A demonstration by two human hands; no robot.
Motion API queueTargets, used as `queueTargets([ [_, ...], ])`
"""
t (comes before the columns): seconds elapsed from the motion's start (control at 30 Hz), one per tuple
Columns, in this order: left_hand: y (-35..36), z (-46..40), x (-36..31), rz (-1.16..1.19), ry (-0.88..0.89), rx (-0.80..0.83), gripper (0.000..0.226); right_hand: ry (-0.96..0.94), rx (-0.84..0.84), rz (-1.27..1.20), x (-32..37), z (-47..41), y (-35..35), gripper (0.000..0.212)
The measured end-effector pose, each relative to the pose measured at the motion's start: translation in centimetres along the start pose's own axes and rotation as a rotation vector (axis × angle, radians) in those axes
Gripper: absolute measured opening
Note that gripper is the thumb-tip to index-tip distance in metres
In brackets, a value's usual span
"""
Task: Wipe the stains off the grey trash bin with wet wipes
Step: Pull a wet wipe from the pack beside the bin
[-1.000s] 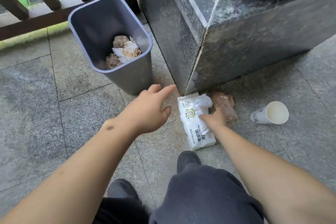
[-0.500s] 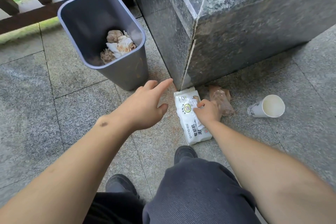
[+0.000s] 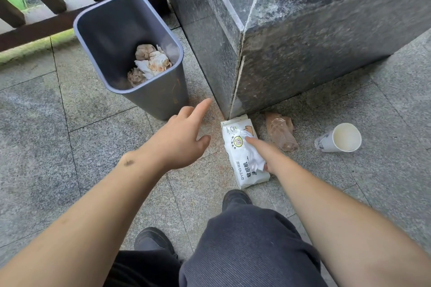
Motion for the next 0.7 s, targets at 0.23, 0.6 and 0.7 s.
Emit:
queueTargets([
  [0.23,0.0,0.0,-0.2,-0.013,-0.006,0.008,0.080,-0.414,-0.081,0.176,2.0,0.3,-0.5,0.034],
  [0.6,0.2,-0.2,0.0,-0.063,-0.047,0.033,0.075,-0.211,-0.067,0.112,1.2,0.6,-0.1,0.030],
  [0.7,0.2,-0.2,0.0,-0.069,-0.055,0.045,0.073,-0.495,-0.102,0.284,3.4,2.0,0.3,0.020],
])
Point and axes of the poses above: each hand's wrist, its own z-axis away from the middle knuckle, its own y-axis out of the palm, x = y × z, the point moved 3 cm from there along -z, towards the middle knuckle, and after that the axes turned 14 degrees about -y, right-handed, at the moved point
